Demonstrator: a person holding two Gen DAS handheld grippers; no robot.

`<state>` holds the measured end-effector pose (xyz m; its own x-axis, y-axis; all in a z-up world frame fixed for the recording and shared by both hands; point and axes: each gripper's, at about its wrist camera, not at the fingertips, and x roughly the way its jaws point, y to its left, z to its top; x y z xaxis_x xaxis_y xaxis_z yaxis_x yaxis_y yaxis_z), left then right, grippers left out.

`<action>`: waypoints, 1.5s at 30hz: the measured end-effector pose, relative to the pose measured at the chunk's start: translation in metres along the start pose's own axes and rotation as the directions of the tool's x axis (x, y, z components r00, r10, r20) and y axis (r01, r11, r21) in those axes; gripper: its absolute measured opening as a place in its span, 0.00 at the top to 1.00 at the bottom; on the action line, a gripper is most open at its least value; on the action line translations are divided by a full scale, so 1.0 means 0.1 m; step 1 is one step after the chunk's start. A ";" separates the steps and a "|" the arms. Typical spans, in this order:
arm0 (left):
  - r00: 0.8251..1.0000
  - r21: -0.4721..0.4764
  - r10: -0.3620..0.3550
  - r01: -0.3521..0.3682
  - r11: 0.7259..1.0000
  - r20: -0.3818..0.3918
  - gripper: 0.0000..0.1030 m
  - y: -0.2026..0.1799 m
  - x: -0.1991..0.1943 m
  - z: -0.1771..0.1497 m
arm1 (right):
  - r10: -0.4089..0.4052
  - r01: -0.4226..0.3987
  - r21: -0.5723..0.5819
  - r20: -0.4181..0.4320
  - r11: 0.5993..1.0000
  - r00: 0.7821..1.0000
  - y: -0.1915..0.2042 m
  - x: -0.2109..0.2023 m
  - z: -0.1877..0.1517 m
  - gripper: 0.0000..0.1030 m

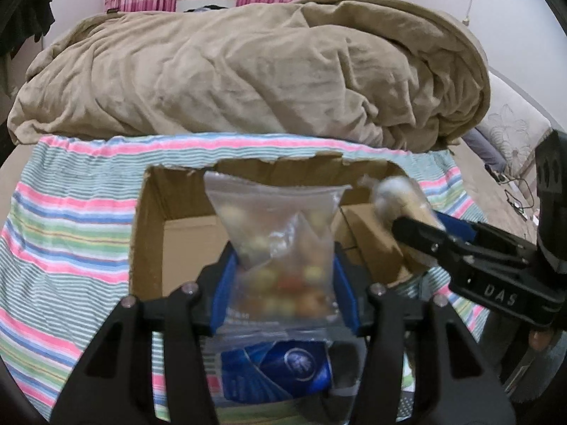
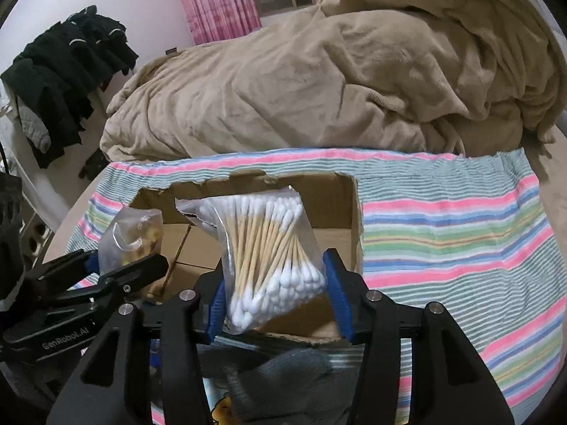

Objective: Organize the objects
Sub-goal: 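Carry the snack bag and swab bag into the cardboard box and release both, then grasp the blue tissue pack with the left tool while the right tool grasps the gray glove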

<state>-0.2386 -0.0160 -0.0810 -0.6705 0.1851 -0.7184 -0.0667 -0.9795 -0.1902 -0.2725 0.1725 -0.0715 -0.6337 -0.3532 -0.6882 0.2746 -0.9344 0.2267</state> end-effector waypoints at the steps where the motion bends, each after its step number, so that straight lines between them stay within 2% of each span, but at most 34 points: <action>1: 1.000 0.000 0.007 -0.007 1.000 0.006 0.42 -0.01 -0.03 0.01 | 0.000 0.000 -0.001 0.003 1.000 1.000 0.00 -0.01 -0.01 0.44; 2: 1.000 0.000 0.009 -0.009 1.000 0.013 0.39 -0.01 -0.05 0.01 | -0.001 0.001 -0.004 0.010 1.000 1.000 0.00 -0.04 -0.01 0.38; 3: 1.000 -0.001 0.012 -0.012 1.000 0.020 0.31 -0.01 -0.09 0.01 | -0.002 0.002 -0.008 0.019 1.000 1.000 0.01 -0.07 -0.01 0.31; 4: 1.000 -0.007 0.015 -0.015 1.000 0.026 0.24 0.00 -0.12 0.01 | -0.001 0.002 -0.012 0.029 1.000 1.000 0.01 -0.10 0.00 0.28; 5: 0.999 -0.013 0.018 -0.018 1.000 0.033 0.22 0.01 -0.17 0.02 | -0.002 0.003 -0.015 0.039 1.000 0.999 0.02 -0.14 0.01 0.27; 13: 0.996 -0.008 0.029 -0.029 1.000 0.084 0.22 -0.01 -0.67 -0.03 | -0.005 0.005 -0.007 0.085 1.000 0.996 0.06 -0.54 0.00 0.27; 24: 0.993 -0.023 0.022 -0.019 1.000 0.117 0.22 -0.06 -1.30 -0.32 | 0.005 -0.002 -0.029 0.121 1.000 0.993 0.22 -1.14 -0.21 0.27; 33: 0.998 -0.038 0.026 -0.024 0.999 0.062 0.22 -0.08 -1.39 -0.66 | -0.007 0.011 -0.048 0.085 0.999 0.996 0.22 -1.29 -0.47 0.27; 45: 0.995 -0.027 0.054 -0.057 0.998 -0.087 0.21 -0.03 -1.00 -1.11 | -0.021 0.020 -0.033 -0.006 0.999 1.000 0.10 -1.06 -0.78 0.27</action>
<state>-0.0894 -0.0228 -0.0825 -0.6064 0.1379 -0.7831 -0.0085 -0.9859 -0.1670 -0.1462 0.2042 -0.0505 -0.6350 -0.3335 -0.6968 0.2853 -0.9395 0.1897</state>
